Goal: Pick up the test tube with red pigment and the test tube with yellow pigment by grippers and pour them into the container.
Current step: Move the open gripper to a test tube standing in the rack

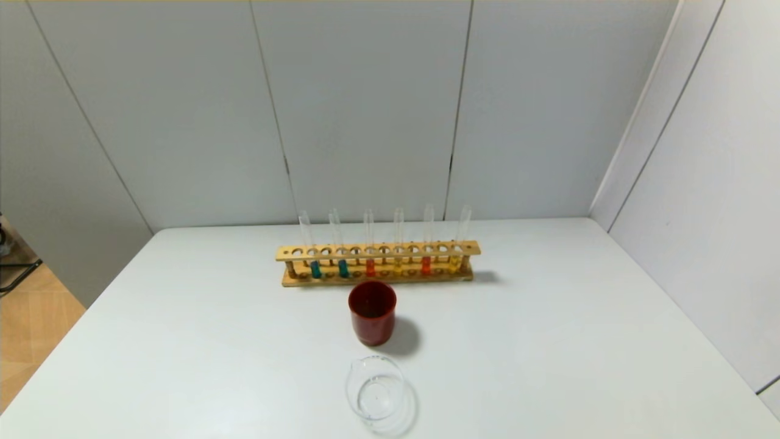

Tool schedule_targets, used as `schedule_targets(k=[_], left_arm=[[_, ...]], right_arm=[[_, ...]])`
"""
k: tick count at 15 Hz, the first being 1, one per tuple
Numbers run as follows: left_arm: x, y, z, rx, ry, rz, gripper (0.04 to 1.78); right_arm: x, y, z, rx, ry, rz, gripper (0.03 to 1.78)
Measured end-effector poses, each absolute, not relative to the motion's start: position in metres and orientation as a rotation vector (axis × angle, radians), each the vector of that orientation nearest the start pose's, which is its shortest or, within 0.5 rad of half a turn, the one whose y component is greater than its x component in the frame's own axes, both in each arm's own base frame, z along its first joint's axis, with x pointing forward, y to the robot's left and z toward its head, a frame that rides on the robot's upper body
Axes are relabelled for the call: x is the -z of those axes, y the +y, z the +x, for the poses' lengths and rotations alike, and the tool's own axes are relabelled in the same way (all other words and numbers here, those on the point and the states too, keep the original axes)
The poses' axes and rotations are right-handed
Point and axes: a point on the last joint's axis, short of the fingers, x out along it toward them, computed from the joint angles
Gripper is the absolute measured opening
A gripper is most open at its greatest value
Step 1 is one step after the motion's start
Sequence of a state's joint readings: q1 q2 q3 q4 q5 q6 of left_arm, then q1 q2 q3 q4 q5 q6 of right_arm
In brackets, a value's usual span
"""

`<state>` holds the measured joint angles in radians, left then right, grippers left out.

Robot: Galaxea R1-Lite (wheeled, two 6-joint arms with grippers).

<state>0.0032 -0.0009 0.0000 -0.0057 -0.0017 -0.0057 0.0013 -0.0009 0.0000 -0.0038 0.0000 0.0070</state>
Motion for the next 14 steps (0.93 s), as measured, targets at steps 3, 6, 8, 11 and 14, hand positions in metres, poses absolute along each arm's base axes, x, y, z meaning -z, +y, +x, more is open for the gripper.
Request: schedule_targets(k=[3,6,8,11,14], left_arm=[[-0.076,0.0,-0.023,-0.001,-0.006,-0.005,1.75],[-0.076,0.0,-0.023,-0.001,-0.007,-0.005,1.75],[-0.076,0.0,-0.023,-0.002,-0.006,-0.005,1.75],[-0.076,0.0,-0.023,-0.001,-0.006,-0.005,1.75],[-0.076,0.0,-0.023,-0.001,-0.006,-0.005,1.75]], right_arm=[[-0.076,0.0,-0.023,-0.001,-0.005,0.008,1.75],[-0.076,0.0,-0.023,0.0,-0.005,0.001,1.75],[-0.079,0.0,-0.024,-0.007,-0.014,-0.007,1.75],[-0.1,0.001,-0.032,-0.056,-0.071,-0.002,1.75],[-0.124,0.003,-0.044,-0.136,-0.087,-0.005,1.75]])
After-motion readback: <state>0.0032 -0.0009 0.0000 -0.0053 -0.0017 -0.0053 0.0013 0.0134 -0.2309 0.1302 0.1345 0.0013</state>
